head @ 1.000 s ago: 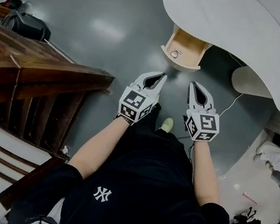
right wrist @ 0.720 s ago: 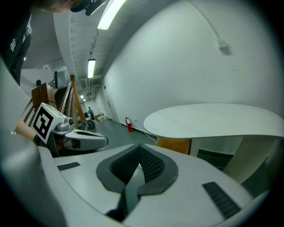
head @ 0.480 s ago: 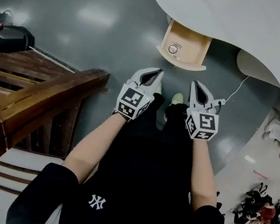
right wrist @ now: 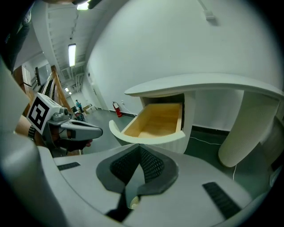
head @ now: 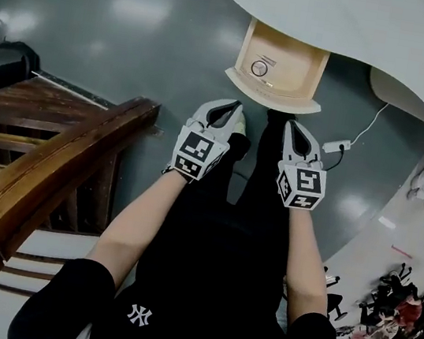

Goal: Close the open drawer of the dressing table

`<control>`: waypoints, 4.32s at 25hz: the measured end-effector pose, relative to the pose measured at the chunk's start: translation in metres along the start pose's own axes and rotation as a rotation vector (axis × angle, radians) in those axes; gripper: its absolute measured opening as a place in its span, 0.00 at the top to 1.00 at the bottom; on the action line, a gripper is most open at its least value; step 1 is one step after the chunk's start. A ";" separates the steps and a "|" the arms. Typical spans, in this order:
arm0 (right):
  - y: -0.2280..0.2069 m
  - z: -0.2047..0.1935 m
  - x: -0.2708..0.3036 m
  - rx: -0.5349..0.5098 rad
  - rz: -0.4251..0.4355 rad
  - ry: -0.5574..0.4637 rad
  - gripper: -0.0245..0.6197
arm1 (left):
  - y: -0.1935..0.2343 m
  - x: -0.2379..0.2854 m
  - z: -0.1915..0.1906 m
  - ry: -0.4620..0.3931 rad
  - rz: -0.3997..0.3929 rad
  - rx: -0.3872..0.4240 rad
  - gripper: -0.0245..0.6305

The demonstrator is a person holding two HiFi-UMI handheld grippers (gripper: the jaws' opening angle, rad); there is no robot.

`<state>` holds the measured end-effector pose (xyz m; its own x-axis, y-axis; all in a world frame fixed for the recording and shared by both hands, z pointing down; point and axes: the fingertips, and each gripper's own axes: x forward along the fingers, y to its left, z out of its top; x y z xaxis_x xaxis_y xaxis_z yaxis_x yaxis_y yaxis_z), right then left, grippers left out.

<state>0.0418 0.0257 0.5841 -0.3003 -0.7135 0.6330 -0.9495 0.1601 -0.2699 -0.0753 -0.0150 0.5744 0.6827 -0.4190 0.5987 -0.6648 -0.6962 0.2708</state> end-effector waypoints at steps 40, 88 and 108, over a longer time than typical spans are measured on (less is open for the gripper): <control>-0.069 0.079 0.103 -0.103 -0.050 -0.211 0.94 | 0.077 0.118 0.066 -0.210 -0.007 -0.027 0.95; -0.105 0.156 0.150 -0.278 -0.114 -0.411 0.94 | 0.124 0.164 0.138 -0.451 -0.012 0.047 0.95; -0.042 0.151 0.070 -0.240 -0.072 -0.347 0.94 | 0.068 0.077 0.125 -0.344 -0.012 0.013 0.95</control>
<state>0.0744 -0.1343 0.5303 -0.2226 -0.9093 0.3517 -0.9736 0.2261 -0.0317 -0.0300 -0.1677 0.5447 0.7545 -0.5806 0.3060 -0.6533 -0.7091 0.2652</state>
